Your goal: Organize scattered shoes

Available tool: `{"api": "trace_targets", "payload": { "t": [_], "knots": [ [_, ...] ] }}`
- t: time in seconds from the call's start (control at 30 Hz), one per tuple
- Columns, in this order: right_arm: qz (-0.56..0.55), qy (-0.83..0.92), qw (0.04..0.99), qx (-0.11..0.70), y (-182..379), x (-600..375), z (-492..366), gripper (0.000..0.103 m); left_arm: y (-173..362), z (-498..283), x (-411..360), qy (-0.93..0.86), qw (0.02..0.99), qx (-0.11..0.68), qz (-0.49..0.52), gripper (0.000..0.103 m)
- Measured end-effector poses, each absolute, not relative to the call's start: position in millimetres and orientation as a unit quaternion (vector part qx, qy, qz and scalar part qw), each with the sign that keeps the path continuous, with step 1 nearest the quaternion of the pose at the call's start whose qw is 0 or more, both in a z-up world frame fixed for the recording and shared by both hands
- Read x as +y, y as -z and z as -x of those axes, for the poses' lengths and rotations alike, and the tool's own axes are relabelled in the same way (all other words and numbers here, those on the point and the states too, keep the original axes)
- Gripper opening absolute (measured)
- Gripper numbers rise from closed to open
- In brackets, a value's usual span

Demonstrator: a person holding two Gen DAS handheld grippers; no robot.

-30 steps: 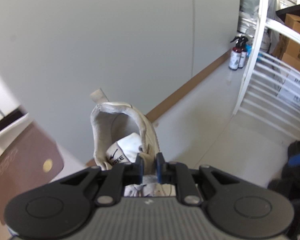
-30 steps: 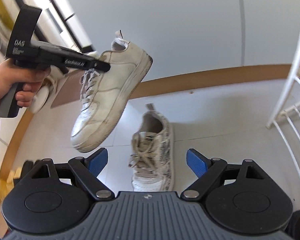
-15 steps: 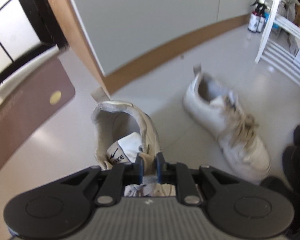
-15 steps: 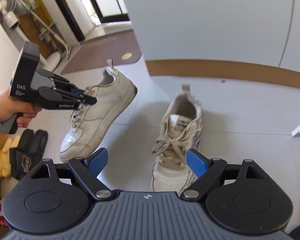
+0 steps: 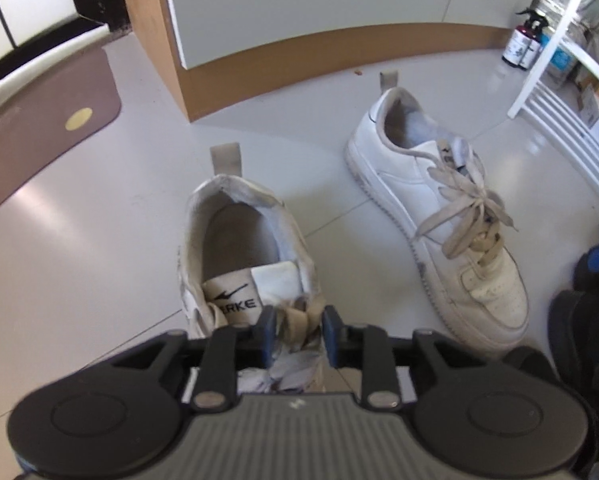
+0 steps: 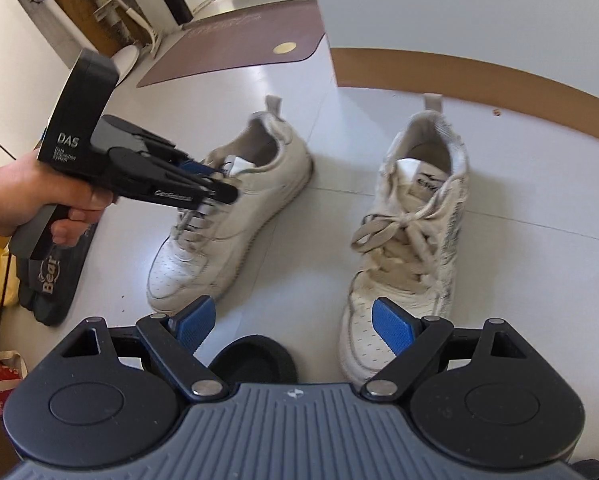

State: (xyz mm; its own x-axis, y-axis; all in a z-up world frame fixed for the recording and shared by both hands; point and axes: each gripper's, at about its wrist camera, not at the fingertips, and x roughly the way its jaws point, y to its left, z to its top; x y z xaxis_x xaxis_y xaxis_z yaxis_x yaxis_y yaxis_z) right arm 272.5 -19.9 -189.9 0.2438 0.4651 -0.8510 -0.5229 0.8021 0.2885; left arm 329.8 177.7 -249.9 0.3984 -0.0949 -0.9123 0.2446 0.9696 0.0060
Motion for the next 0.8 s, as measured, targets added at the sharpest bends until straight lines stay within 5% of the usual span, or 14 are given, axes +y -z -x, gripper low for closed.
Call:
{"api": "trace_targets", "payload": {
  "t": [0.27, 0.67, 0.8],
  "knots": [
    [-0.002, -0.307, 0.793, 0.527, 191.6, 6.8, -272.7, 0.089, 210.7, -324.3, 218.3, 0.072, 0.847, 0.527, -0.001, 0.046],
    [-0.094, -0.246, 0.814, 0.518, 191.0, 57.9, -299.5, 0.089, 187.4, -298.7, 297.3, -0.004, 0.855, 0.513, 0.078, 0.048],
    [-0.118, -0.242, 0.811, 0.519, 197.7, 66.7, -299.9, 0.089, 188.7, -290.1, 305.9, -0.021, 0.854, 0.513, 0.086, 0.061]
  ]
}}
